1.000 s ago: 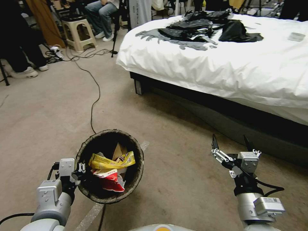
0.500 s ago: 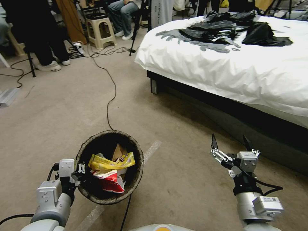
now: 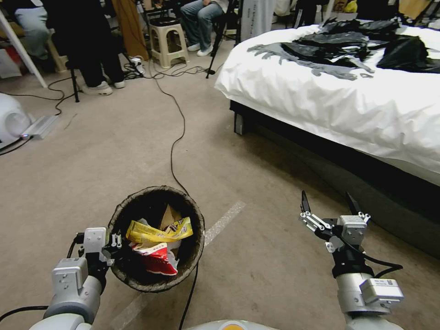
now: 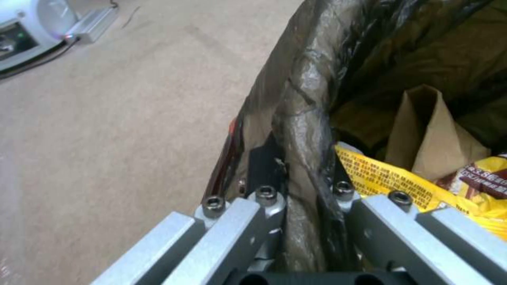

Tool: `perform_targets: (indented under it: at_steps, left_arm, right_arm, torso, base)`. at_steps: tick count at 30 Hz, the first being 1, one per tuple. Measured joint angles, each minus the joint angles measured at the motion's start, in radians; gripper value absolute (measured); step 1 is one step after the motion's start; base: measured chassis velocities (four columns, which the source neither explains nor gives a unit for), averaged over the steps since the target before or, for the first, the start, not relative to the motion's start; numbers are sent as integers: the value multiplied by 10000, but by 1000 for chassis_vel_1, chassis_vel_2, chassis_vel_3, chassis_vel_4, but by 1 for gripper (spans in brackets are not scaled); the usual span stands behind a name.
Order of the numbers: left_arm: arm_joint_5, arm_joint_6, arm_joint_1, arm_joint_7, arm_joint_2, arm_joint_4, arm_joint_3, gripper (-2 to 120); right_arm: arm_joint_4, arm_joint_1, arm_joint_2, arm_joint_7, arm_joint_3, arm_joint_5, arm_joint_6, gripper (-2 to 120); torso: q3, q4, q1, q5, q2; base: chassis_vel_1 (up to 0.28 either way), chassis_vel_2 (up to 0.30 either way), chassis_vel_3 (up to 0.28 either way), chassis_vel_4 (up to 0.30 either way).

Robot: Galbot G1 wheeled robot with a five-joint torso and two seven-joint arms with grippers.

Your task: Pick up the trash bin, then pick up the garbage from the floor and place it into the trash bin.

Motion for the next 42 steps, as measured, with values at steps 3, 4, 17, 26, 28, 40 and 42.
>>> perform_targets:
  at_steps: [3,4,17,26,28,40,42]
  left_arm:
    - [0,-5,11,1,0,0,-5,1]
    - [0,-6,18,1,-1,0,-9,1]
    - [2,-7,-14,9,0,0,-5,1]
    - [8,2,-23,16,-5,0,-20,1]
    - [9,3,-23,18,-5,0,-24,1]
    - [9,6,-17,21,-11,0,-28,1]
    - [10,6,-10,21,-14,0,-32,1]
  right_arm:
    - [-19,-4,-2,4,-23,1,-3,100]
    - [-23,-6,-3,8,-36,1,-4,100]
    - [-53,-17,15,38,-84,-10,-16,100]
    - [-78,9,38,70,-113,-18,-27,100]
    - [-88,14,39,88,-115,-20,-31,100]
    - [-109,13,42,123,-122,-24,-28,100]
    - [-110,12,40,125,-127,-24,-25,100]
  torso:
    - [0,0,0,1,0]
    - [0,0,0,0,0]
    - [0,0,0,1,0]
    - [0,0,0,0,0]
    - [0,0,0,0,0]
    - [0,0,0,0,0]
    - [0,0,0,0,0]
  base:
    - [50,49,53,62]
    - [52,42,53,52]
    - [43,57,54,54]
    - [54,55,53,58]
    - [62,65,61,69]
    - [71,80,61,66]
    - [66,74,78,61]
